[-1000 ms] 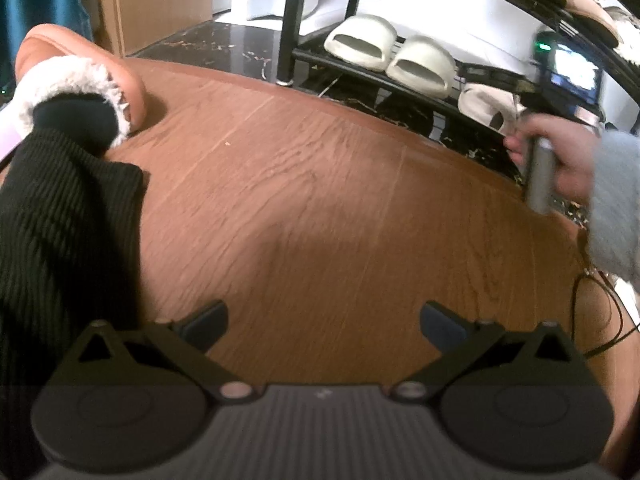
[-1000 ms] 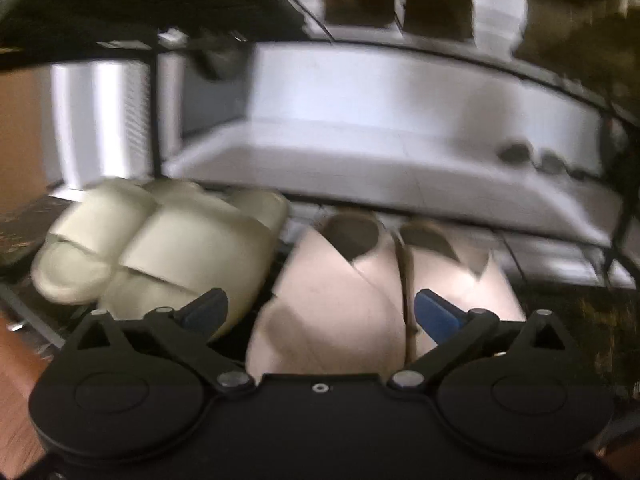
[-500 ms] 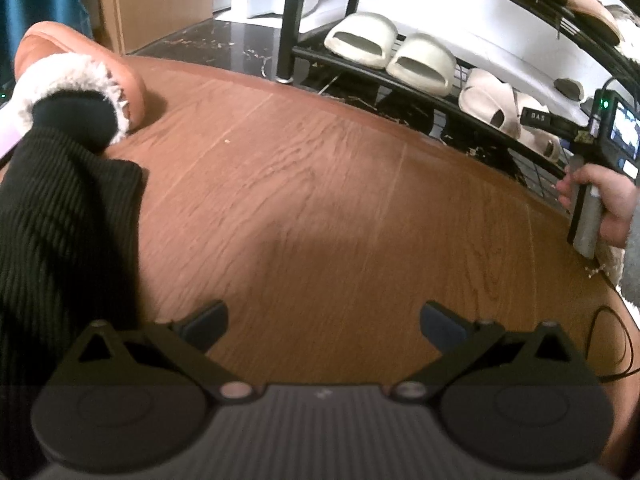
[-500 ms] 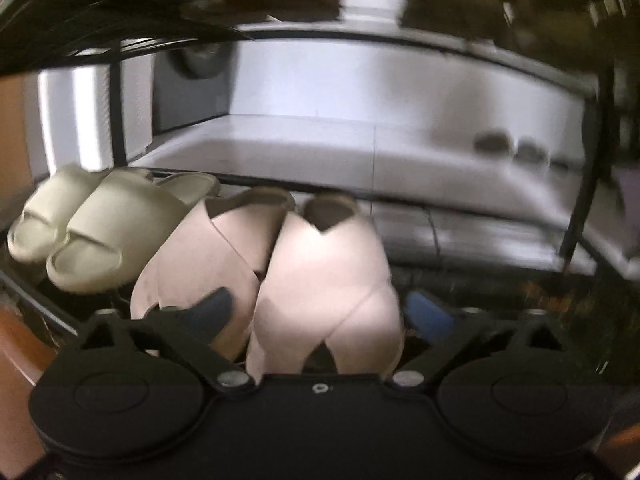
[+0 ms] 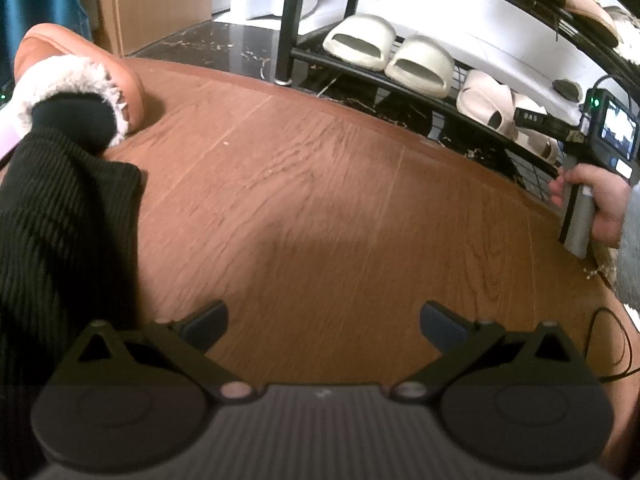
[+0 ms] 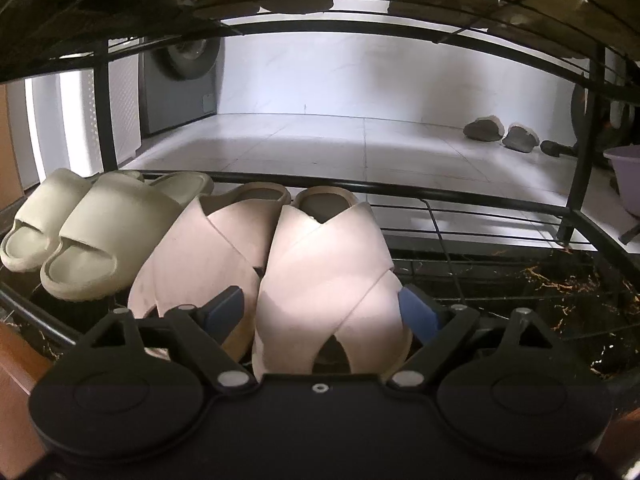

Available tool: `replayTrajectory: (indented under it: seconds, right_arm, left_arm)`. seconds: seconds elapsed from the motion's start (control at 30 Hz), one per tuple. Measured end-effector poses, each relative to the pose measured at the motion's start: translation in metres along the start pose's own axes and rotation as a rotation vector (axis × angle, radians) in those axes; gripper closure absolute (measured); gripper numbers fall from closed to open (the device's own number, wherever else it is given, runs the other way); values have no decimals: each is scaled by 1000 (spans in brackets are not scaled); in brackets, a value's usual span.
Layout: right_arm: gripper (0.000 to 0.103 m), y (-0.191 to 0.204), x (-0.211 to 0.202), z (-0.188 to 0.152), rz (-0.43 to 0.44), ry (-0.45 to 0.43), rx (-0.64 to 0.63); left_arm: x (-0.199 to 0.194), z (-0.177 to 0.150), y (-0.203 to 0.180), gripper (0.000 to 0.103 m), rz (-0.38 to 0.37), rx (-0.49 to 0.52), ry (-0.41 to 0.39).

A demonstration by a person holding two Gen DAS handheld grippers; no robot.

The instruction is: Organize scattered shoes

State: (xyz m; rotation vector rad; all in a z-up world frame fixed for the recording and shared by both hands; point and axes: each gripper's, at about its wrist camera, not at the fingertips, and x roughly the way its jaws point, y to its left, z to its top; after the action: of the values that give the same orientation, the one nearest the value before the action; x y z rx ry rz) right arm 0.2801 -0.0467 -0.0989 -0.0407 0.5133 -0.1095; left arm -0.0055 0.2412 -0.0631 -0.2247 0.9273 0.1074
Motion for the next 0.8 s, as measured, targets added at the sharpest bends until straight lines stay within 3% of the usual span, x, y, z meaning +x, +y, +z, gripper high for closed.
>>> replayTrajectory:
  seconds: [0.1,0.43,0.8]
  right_arm:
    - [0,8,-16,4,-28,-9,4]
    - [0,39,-90,15,59,-13,-8]
    - [0,36,-158,21,71,-20,42]
  left_arm:
    - [-4,0,-5,1,-6,34,-27]
    - [-10,-1,-2,1,27,28,-64]
    - [-18,-7,-4,1,55,62,-94]
